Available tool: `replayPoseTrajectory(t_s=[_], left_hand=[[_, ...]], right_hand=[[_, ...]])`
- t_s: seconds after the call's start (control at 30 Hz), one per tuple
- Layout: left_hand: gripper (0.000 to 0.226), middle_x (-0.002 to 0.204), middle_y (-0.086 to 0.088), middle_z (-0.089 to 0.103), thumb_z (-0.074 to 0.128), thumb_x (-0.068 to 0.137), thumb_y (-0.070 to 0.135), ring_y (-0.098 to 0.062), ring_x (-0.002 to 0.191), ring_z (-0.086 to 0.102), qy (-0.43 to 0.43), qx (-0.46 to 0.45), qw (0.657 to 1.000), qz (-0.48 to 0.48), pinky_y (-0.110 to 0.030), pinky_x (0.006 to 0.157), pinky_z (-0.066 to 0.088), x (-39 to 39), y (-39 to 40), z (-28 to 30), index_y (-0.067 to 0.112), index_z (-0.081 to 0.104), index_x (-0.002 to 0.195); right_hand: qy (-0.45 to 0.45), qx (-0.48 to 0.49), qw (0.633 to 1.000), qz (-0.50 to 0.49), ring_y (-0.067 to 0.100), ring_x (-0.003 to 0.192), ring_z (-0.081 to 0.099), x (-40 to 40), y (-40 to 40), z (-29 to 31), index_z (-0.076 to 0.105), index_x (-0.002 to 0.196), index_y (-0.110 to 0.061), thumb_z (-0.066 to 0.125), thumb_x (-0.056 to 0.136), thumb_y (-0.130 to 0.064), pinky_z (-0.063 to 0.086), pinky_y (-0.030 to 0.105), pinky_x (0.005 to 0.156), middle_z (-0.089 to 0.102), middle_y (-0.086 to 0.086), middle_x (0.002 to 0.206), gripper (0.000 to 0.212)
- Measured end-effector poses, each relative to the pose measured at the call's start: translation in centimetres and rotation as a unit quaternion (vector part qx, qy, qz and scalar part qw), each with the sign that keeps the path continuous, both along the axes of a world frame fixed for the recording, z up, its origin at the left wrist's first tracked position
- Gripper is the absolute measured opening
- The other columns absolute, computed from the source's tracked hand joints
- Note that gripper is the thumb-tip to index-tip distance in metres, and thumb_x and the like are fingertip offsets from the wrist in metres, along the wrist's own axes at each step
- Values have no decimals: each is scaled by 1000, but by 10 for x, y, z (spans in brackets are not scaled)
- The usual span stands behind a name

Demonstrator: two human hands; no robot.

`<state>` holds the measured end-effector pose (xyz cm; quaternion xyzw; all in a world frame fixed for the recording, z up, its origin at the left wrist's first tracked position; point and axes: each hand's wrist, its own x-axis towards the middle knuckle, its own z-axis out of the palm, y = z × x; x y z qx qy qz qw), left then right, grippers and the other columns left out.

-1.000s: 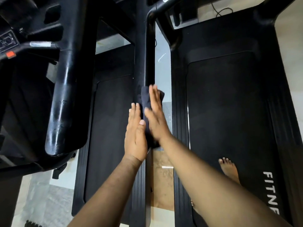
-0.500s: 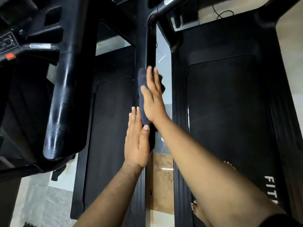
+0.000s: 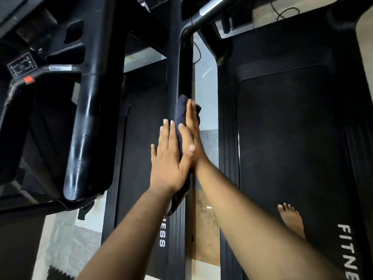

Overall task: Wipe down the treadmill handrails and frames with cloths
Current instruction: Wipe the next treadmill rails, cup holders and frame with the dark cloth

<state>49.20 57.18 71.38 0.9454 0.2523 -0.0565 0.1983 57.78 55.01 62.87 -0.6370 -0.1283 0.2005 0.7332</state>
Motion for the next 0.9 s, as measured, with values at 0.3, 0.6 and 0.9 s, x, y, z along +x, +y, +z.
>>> replayPoseTrajectory(t_s=[0.3,0.6,0.9], left_hand=[[99,173,9,-6,24,90,83,-4,157,-12,-23,7,1000,-10,-46,130,3,13,1,-4,21,3,165],[105,172,5,-7,13,87,88,-12,159,-10,6,76,996,-45,-57,126,-4,31,8,1,17,5,164],[107,173,3,-2,25,88,86,-9,158,-7,-39,2,999,-19,-55,128,8,78,20,0,14,7,164]], right_hand=[[-13,-8,1000,13,-1,155,-13,23,0,4,1,162,-31,28,104,-38,-8,24,126,-10,-13,169,64],[-11,-18,999,27,8,158,-9,-17,-11,-5,2,158,-25,32,103,-38,2,46,129,-6,-1,169,64],[33,-9,999,4,10,158,-2,1,-2,1,6,157,-28,37,107,-33,8,44,129,-3,-7,169,59]])
